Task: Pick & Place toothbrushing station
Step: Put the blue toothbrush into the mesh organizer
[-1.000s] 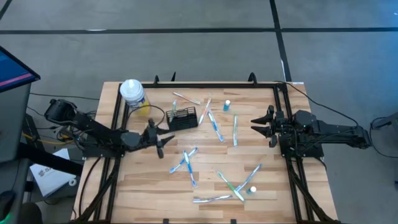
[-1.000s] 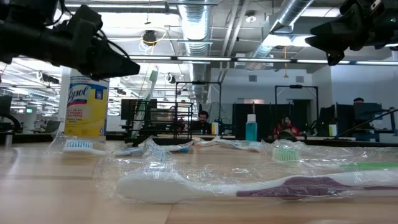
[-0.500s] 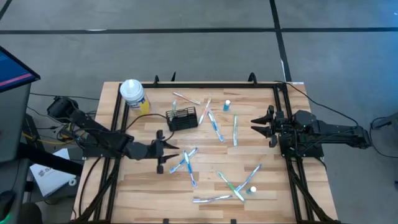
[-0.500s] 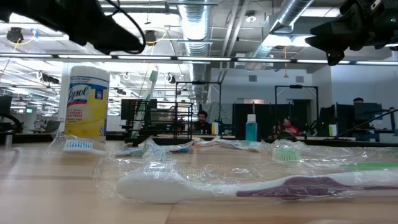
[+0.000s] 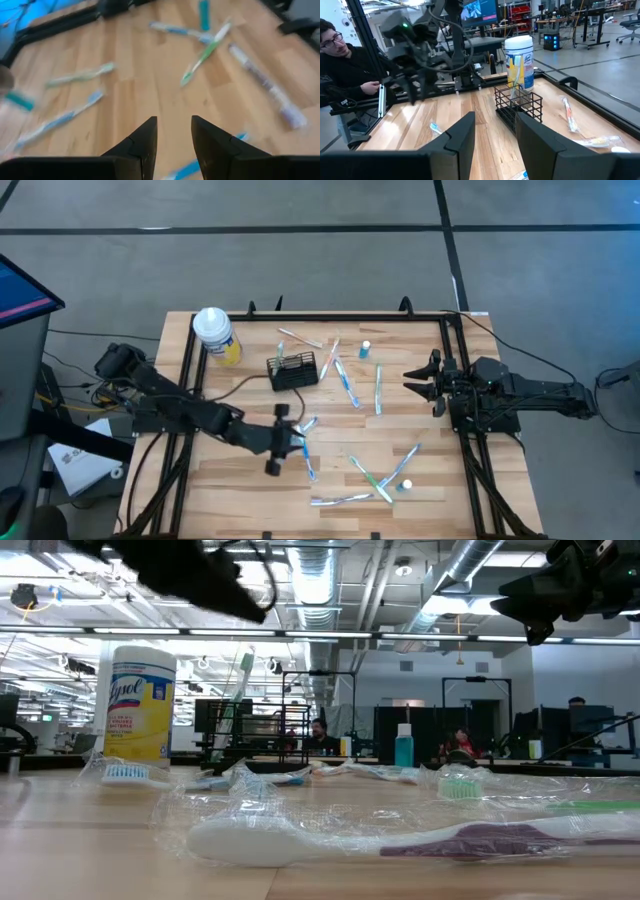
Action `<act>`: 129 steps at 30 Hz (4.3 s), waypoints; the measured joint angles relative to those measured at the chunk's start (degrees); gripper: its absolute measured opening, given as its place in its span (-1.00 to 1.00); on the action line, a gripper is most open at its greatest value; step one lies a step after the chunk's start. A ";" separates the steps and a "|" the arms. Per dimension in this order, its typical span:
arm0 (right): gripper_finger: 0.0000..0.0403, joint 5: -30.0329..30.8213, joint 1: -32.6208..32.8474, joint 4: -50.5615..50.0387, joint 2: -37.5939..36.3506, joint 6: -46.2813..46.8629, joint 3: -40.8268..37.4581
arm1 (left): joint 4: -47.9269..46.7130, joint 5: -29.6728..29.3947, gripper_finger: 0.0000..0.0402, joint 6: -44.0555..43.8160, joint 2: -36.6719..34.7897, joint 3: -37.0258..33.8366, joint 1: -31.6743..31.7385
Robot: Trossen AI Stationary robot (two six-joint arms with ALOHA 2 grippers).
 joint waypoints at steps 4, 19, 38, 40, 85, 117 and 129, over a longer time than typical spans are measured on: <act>-0.35 0.00 -0.01 -0.05 0.00 0.00 0.00 | -2.87 3.32 -0.44 4.73 5.63 8.29 0.00; -0.35 0.00 0.00 -0.14 0.00 0.00 0.00 | -18.84 14.78 -0.44 15.93 18.83 23.16 0.98; -0.35 -0.02 0.00 -0.27 0.00 0.00 0.00 | -19.63 19.11 -0.44 15.92 20.23 18.29 2.86; -0.35 -0.02 0.00 -0.27 0.00 0.00 0.00 | -19.47 19.11 -0.44 15.92 20.23 17.32 2.86; -0.35 0.00 0.00 -0.09 -0.02 0.00 0.00 | -10.79 20.73 -0.46 23.88 25.48 12.90 4.48; -0.35 -0.01 0.00 -0.07 -0.02 0.00 0.00 | -5.56 20.73 -1.00 21.53 25.39 12.90 4.72; -0.35 0.00 0.00 -0.20 0.00 -0.01 -0.01 | -0.08 15.97 -1.00 18.22 12.88 8.22 4.94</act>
